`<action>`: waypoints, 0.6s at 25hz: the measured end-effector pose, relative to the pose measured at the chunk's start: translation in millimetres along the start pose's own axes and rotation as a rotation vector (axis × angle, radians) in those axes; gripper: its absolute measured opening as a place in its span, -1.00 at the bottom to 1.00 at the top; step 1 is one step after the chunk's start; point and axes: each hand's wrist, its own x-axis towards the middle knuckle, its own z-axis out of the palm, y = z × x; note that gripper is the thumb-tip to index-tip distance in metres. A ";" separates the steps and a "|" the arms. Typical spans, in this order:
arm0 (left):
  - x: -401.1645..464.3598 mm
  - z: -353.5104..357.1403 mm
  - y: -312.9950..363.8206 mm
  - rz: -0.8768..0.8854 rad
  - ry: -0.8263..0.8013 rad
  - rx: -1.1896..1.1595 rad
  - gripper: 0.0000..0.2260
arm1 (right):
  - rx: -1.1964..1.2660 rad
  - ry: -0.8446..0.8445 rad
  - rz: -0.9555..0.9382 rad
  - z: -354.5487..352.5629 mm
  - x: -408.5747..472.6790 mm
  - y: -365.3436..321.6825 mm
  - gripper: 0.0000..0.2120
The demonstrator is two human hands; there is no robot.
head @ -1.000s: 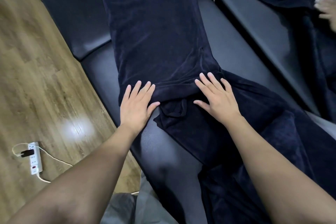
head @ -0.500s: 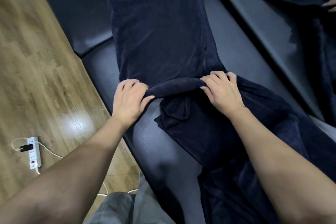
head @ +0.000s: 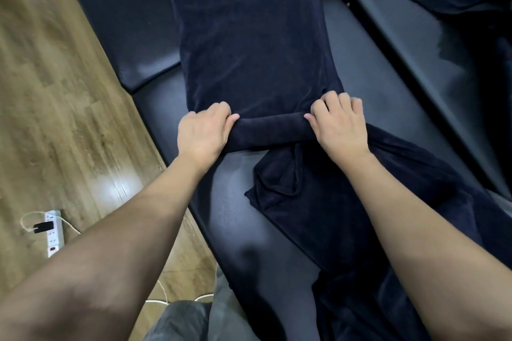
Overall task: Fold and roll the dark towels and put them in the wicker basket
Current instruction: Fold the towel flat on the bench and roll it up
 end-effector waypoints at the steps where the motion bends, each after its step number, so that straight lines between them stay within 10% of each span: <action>1: 1.2 2.7 -3.7 0.075 0.038 -0.025 -0.62 | -0.075 0.052 -0.005 1.9 2.2 -4.3 -0.77; 5: -9.7 15.6 -22.7 0.401 0.138 0.015 -0.55 | -0.110 0.150 -0.035 8.2 7.8 -11.1 -0.72; 11: -32.5 19.3 15.3 0.119 0.209 0.137 -0.77 | -0.050 0.074 -0.005 5.8 -18.3 -25.4 -0.56; 15: -53.0 34.8 38.5 0.013 -0.019 0.144 -0.39 | -0.031 0.021 0.007 11.4 -37.4 -31.1 -0.46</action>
